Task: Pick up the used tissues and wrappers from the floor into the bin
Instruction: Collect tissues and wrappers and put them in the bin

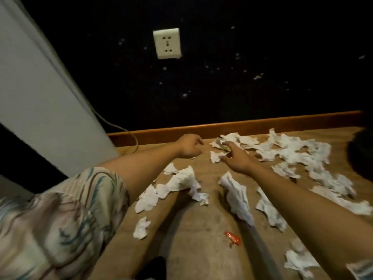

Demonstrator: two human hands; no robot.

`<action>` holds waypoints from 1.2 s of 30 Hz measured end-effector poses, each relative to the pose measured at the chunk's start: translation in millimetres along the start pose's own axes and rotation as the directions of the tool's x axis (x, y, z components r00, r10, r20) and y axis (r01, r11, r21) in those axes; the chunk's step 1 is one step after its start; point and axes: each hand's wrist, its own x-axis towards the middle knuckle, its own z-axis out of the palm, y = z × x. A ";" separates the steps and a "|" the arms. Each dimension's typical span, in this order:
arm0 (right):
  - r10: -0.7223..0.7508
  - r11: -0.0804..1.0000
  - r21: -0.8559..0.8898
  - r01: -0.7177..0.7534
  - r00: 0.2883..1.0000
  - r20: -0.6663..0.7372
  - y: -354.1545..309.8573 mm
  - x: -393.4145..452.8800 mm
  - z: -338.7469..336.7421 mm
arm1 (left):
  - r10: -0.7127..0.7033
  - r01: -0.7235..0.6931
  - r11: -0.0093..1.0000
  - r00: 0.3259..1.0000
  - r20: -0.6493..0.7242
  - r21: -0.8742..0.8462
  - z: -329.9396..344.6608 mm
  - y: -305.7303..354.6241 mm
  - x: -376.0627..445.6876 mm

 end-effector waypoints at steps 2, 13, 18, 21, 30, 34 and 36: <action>-0.048 0.999 -0.014 0.048 0.998 0.032 -8.8 9.5 22.8 | -0.036 0.034 0.999 0.997 -0.062 -0.032 4.6 -38.5 1.2; 0.175 0.966 -0.227 -0.124 0.960 0.220 1.7 45.7 167.2 | -0.145 0.144 0.989 0.988 -0.045 -0.032 107.8 -242.0 -8.2; 0.336 0.926 -0.246 -0.286 0.923 0.190 6.2 52.9 224.3 | -0.266 0.294 0.945 0.946 -0.183 0.142 128.3 -291.3 -26.7; 0.299 0.935 -0.231 -0.268 0.947 0.114 -2.2 59.3 241.4 | -0.274 0.303 0.938 0.945 -0.177 0.169 130.9 -311.3 -23.9; 0.070 0.943 -0.327 -0.064 0.997 0.007 12.9 69.8 292.9 | -0.007 0.041 0.995 0.942 -0.335 0.093 156.0 -337.5 -10.4; -0.067 0.993 -0.105 0.047 0.979 -0.192 20.6 52.7 303.6 | 0.034 -0.078 0.991 0.930 -0.365 -0.105 157.1 -334.8 -7.7; -0.072 0.997 -0.027 0.068 0.967 -0.246 21.2 44.8 301.9 | -0.036 -0.064 0.971 0.915 -0.402 -0.232 156.1 -326.2 -5.1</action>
